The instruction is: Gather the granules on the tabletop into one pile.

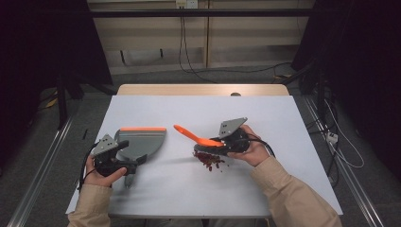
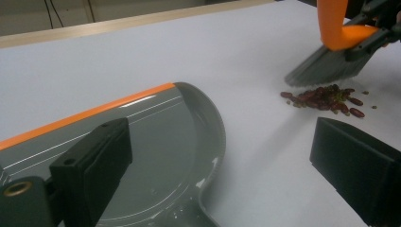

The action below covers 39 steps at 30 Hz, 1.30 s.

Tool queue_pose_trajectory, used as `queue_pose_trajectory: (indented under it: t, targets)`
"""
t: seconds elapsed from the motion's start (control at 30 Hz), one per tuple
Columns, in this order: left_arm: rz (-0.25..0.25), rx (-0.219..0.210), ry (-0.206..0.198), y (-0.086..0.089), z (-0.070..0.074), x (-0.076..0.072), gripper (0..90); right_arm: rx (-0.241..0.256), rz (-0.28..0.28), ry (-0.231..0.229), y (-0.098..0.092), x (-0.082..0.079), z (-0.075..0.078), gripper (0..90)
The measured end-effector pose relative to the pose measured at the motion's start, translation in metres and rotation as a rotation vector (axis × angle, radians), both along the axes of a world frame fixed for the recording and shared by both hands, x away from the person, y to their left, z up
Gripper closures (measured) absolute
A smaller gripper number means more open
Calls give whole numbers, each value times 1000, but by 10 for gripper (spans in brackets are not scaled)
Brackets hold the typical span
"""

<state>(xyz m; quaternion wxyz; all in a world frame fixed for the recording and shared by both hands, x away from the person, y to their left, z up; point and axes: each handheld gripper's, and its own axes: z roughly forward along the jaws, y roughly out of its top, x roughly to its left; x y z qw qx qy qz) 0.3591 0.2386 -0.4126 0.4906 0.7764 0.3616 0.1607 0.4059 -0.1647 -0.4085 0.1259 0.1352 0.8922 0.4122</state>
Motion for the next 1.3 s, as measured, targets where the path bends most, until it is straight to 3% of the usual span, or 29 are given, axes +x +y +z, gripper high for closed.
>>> queue_pose_trajectory:
  t: [0.1, 0.27, 0.37, 0.43, 0.47, 0.67, 0.9, 1.03, 1.1, 1.23, 1.3]
  targets:
    - [-2, 0, 2, -1, 0, 0, 64, 16, 0, -11, 5, 8, 2, 711]
    - [0, -6, 3, 0, 0, 1, 63, -11, 26, -29, 25, 26, 0, 711]
    - [5, -9, 5, 2, -1, 1, 64, -44, 58, -45, 38, 35, -3, 711]
    - [6, -8, 6, 3, -1, 1, 64, -80, 81, -27, 46, 38, -8, 711]
    - [8, -11, 4, 4, -1, 1, 64, -62, 94, 0, 49, 38, -10, 711]
    - [11, -16, 5, 5, 0, 0, 63, -86, 142, 30, 45, 29, -7, 710]
    - [10, -14, 4, 4, 0, 0, 63, -105, 162, 27, 36, 13, -5, 711]
    - [10, -14, 1, 4, 1, 0, 63, -66, 96, 23, 27, 13, -5, 711]
    - [10, -14, 1, 3, 0, 0, 63, -9, 43, 39, 20, 16, -4, 711]
    - [5, -12, 0, 3, 0, 1, 63, 82, -107, 72, 12, 18, 3, 711]
    - [5, -12, -1, 3, 0, 1, 64, 143, -186, 111, 12, 17, 7, 711]
